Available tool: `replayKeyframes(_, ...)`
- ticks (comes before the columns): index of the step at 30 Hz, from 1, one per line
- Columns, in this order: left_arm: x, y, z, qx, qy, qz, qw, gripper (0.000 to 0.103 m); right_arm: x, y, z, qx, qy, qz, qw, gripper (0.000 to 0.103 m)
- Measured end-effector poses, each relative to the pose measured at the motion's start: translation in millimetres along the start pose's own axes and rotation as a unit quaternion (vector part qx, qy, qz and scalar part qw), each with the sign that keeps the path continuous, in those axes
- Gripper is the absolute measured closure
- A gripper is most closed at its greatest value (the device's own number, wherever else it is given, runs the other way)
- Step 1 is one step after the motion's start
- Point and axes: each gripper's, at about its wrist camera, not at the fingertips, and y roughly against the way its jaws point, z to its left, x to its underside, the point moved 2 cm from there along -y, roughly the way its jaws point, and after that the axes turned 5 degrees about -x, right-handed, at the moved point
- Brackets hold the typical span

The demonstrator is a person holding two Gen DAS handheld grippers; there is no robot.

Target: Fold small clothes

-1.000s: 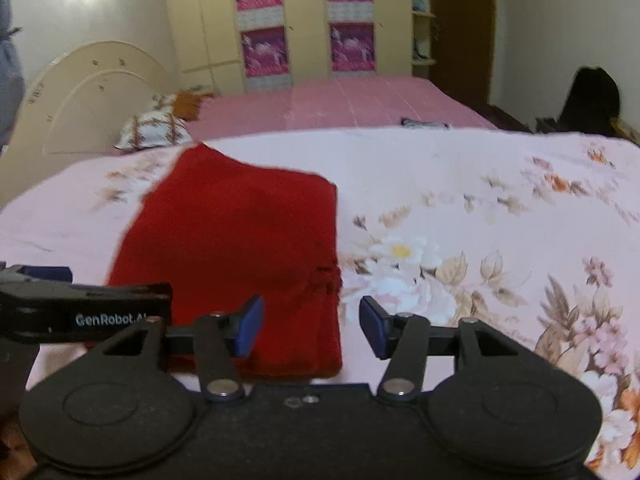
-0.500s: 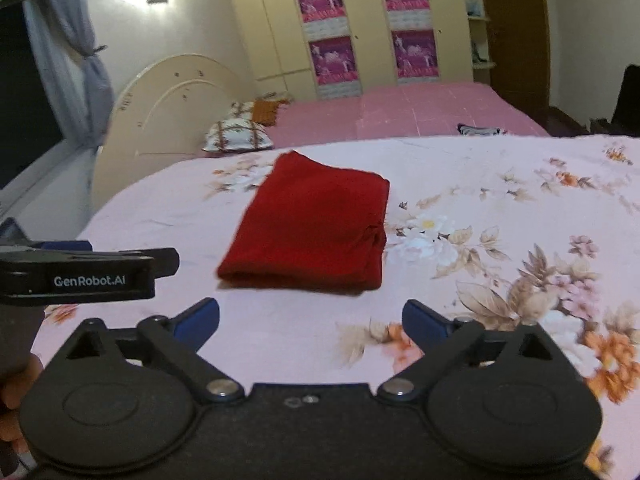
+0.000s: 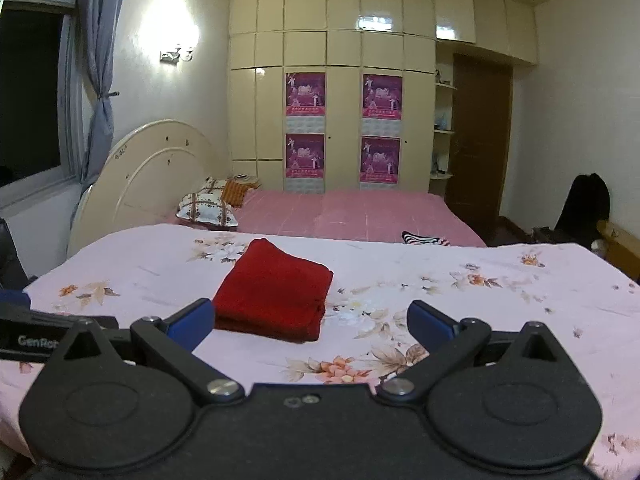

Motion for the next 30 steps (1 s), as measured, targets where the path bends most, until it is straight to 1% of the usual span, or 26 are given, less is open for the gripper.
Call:
replayKeyframes(5,6.6,13.3,1.3,-0.008,0.005,-0.008,0.9999,0.000,1.9,9.5,-9.1,0.004,-0.010,-0.004,1.000,0.001)
replayKeyframes(15,11.8,20.6,0.9,-0.020,0.002,-0.014,0.9997,0.000,11.2,21.3,-12.7,0.013,-0.024,-0.007,1.000,0.001)
replayKeyframes(30,12.9,20.8,-4.9,-0.014,-0.004,-0.012,0.9998,0.000,14.3,22.4,-11.9,0.015,-0.027,-0.003,1.000,0.001)
